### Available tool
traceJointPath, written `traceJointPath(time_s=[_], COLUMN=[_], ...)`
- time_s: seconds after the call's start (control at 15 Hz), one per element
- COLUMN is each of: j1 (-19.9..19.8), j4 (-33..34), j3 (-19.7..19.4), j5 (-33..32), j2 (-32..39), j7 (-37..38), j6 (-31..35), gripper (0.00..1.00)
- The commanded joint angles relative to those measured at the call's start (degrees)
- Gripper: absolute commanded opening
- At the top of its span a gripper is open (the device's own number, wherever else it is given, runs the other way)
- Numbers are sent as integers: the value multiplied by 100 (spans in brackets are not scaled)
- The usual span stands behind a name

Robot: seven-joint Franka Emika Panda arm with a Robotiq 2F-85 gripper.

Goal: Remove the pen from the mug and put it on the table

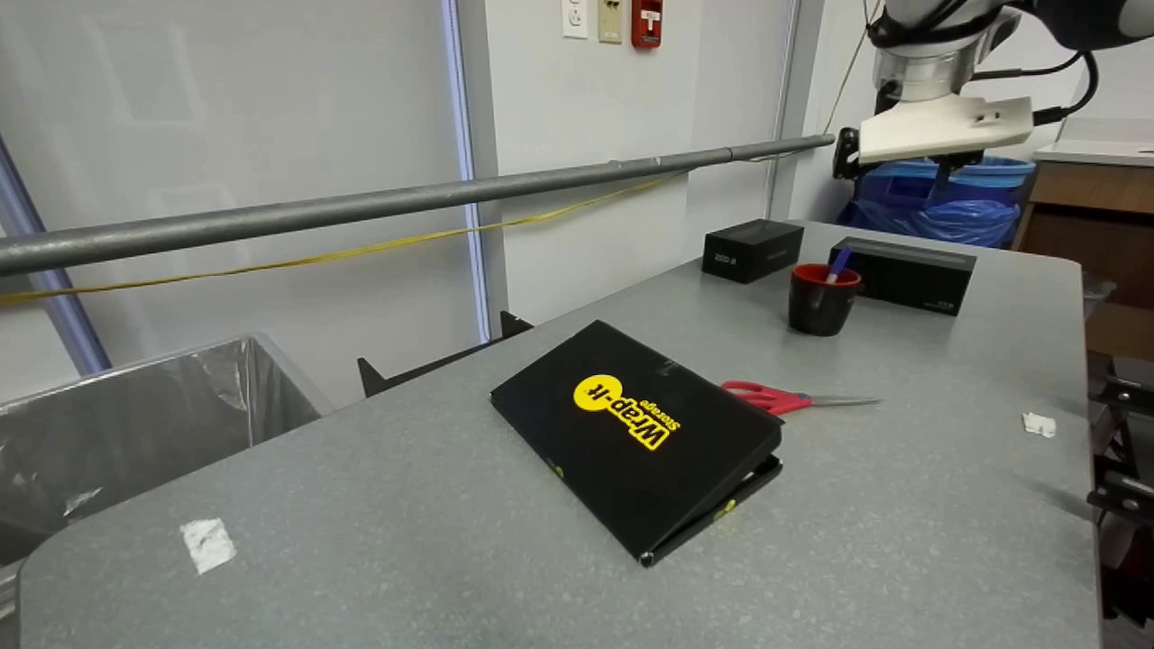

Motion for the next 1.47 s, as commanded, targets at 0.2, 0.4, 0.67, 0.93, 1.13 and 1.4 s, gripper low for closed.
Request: traceJointPath(time_s=[0.2,0.4,0.67,0.93,1.13,1.4], j1=[1484,1726,1856,1919,1948,1940], j4=[1045,1450,1872,1984,1925,1717], j3=[-1230,-1531,-1779,-1873,-1902,-1895], j5=[-458,-280,-157,-55,-41,-21], j2=[1433,1887,2349,2567,2574,2363], j7=[1167,1173,1130,1033,987,946], j6=[-263,-230,-219,-215,-152,-18], gripper=[100,100,100,100,75,51])
